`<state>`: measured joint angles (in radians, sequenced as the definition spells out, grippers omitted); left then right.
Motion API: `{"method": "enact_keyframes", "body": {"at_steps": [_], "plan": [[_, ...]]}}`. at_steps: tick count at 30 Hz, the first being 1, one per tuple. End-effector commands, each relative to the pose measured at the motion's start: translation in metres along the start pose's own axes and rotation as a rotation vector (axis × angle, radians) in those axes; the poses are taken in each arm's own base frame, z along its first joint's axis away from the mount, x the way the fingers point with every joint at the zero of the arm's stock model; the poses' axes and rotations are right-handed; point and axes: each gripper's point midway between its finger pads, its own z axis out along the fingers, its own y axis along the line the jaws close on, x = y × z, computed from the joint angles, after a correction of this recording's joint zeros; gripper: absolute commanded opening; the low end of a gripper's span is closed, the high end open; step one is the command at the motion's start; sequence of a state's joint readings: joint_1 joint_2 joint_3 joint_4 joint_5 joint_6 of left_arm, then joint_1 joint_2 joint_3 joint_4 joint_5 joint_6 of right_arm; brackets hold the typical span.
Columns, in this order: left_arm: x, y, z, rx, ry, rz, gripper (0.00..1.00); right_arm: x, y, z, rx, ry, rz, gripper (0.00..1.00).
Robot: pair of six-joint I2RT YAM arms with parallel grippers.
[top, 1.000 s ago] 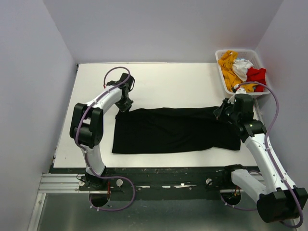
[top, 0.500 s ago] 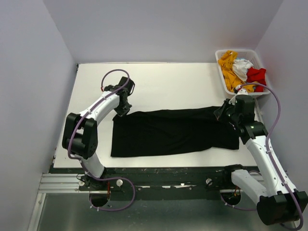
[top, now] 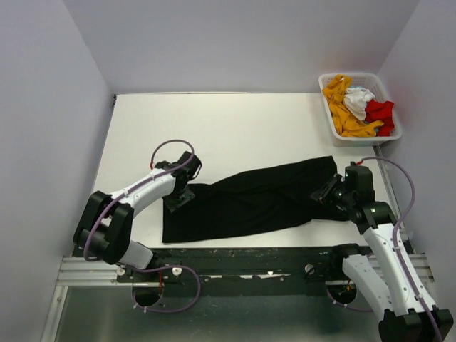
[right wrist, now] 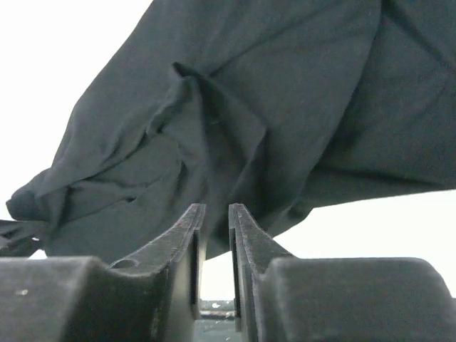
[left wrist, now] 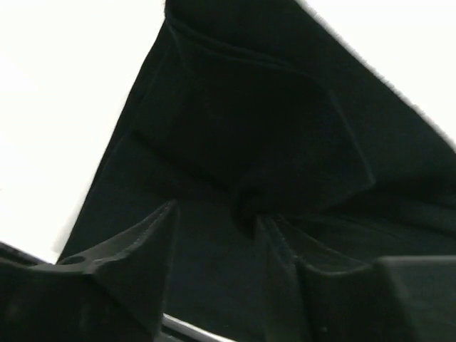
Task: Fold and stack the t-shirts
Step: Rotate the tshirt 90 degrees
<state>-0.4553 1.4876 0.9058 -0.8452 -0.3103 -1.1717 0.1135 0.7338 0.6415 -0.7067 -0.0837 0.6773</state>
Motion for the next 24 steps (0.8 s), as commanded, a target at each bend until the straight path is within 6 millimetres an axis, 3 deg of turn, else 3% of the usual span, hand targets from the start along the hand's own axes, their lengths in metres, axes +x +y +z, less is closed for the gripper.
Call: {"method": "enact_keyframes", "body": {"at_steps": [1,4,7,9,10,11,13,15,20,24], "plan": [[0.027,0.025,-0.003,0.007,0.029,0.024,0.54,0.030,-0.003,-0.014,-0.027,0.070,0.125,0.33],[0.027,0.052,-0.015,-0.042,-0.021,0.013,0.65,0.029,-0.014,-0.026,0.028,0.039,0.110,0.48],[0.024,0.062,-0.033,0.003,-0.059,-0.010,0.65,0.012,-0.014,-0.036,0.023,-0.056,0.083,0.60],[0.020,0.067,-0.046,0.037,-0.092,-0.023,0.65,0.001,0.000,-0.036,-0.052,-0.103,0.068,0.74],[0.017,0.073,-0.052,0.039,-0.113,-0.032,0.69,-0.002,0.009,-0.032,-0.098,-0.111,0.053,0.96],[0.013,0.075,-0.058,0.059,-0.136,-0.047,0.74,-0.006,0.019,-0.028,-0.148,-0.117,0.033,1.00],[0.007,0.067,-0.070,0.149,-0.161,-0.032,0.88,-0.011,0.032,-0.013,-0.205,-0.106,0.007,1.00],[0.006,0.050,-0.088,0.277,-0.158,0.010,0.95,-0.017,0.043,0.004,-0.226,-0.078,-0.010,1.00],[-0.003,0.031,-0.101,0.417,-0.215,0.020,0.99,-0.046,0.052,0.050,-0.174,-0.069,-0.039,1.00],[-0.004,-0.027,-0.109,0.612,-0.213,0.148,0.99,-0.055,0.050,0.085,-0.132,-0.056,-0.042,1.00]]}}
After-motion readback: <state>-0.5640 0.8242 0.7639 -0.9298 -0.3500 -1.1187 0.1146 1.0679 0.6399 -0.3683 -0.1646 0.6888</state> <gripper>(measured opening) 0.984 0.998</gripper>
